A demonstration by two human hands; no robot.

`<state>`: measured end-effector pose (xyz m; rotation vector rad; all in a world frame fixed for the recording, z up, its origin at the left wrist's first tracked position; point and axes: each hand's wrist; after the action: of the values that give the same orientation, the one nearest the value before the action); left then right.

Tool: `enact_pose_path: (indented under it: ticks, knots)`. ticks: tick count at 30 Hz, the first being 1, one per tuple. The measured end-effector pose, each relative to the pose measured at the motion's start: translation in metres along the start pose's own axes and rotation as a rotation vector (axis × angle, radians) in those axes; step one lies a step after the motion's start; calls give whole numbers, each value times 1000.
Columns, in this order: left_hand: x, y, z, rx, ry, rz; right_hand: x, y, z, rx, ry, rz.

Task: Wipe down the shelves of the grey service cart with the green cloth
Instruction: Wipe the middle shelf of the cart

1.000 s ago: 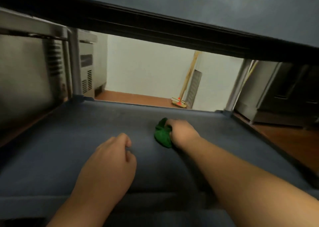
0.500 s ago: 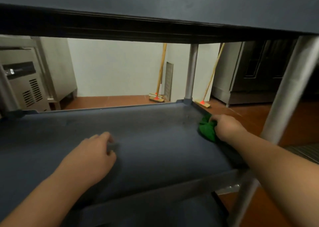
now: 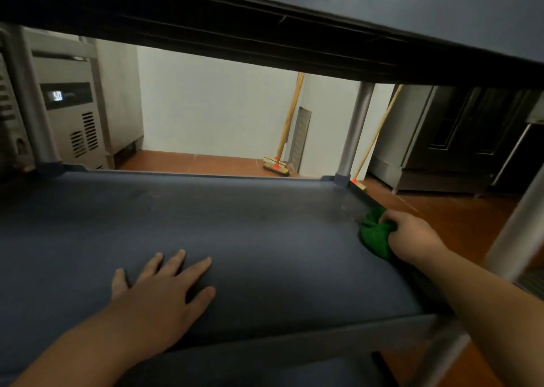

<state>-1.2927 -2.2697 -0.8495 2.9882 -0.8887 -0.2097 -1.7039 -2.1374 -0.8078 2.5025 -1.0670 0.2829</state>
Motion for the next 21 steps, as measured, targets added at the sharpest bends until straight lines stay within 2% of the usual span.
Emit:
enact_pose_path:
  ticks: [13, 15, 18, 21]
  knots:
    - [6, -5, -5, -69, -81, -11, 25, 8, 18, -100, 26, 33]
    - [6, -8, -9, -130, -66, 4, 28, 14, 23, -120, 26, 44]
    - [9, -8, -12, -306, -77, 49, 32, 18, 25, -96, 47, 59]
    - [13, -4, -10, -343, -117, 7, 35, 21, 28, -93, 71, 12]
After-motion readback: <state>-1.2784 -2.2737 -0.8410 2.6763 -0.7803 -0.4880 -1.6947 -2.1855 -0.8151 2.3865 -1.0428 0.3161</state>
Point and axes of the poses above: each hand's wrist, its own y-axis towards the middle knuckle, its own z-axis out of the palm, x = y × z, and after that the axes turned 8 degrees about -x, right-handed
